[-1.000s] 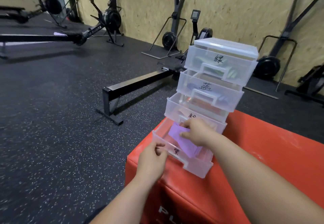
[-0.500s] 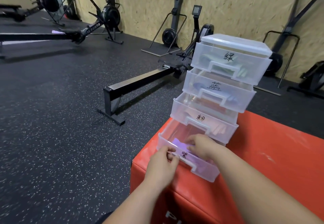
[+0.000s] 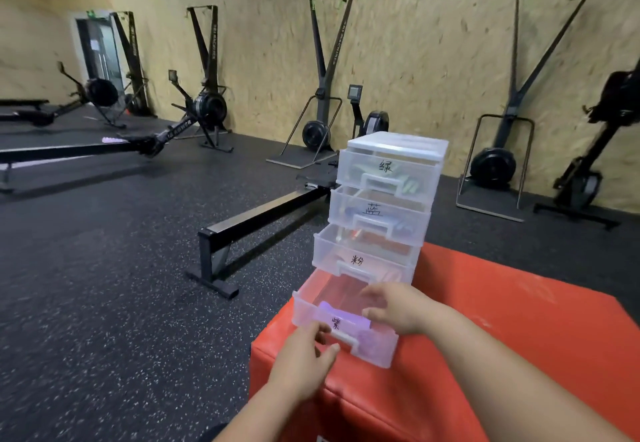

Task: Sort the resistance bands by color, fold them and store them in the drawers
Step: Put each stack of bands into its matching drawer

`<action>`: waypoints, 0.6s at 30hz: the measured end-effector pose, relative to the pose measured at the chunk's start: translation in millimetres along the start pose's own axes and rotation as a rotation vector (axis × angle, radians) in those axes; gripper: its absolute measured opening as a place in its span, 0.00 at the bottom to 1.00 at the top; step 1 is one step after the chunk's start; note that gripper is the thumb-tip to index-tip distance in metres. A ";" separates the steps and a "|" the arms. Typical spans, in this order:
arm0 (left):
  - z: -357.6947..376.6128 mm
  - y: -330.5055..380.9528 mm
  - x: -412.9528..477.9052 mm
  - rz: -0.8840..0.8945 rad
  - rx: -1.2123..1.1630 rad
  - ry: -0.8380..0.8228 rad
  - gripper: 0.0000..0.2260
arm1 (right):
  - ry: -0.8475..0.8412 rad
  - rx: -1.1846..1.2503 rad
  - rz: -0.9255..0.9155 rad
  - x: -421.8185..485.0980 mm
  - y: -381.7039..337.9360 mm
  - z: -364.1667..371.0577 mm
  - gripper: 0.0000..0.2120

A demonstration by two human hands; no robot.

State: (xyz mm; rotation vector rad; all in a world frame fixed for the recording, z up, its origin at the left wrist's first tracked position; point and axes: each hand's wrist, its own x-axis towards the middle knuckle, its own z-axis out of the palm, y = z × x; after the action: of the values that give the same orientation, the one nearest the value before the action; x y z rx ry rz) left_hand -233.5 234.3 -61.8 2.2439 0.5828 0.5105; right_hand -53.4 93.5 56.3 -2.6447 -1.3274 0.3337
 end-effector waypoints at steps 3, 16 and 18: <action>-22.4 20.3 -5.3 0.056 0.053 0.004 0.17 | 0.058 0.015 -0.007 -25.1 1.8 -19.5 0.23; -113.7 91.0 96.0 0.268 0.096 0.201 0.20 | 0.382 0.227 -0.095 -38.9 4.8 -110.9 0.17; -121.9 96.5 139.0 0.319 0.084 0.222 0.21 | 0.414 0.220 -0.103 -18.4 6.5 -121.9 0.16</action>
State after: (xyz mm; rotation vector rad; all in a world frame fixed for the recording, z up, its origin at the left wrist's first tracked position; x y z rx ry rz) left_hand -159.3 320.0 113.2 2.3913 0.3604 0.9195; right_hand -26.1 69.3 174.2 -2.2904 -1.2042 -0.0775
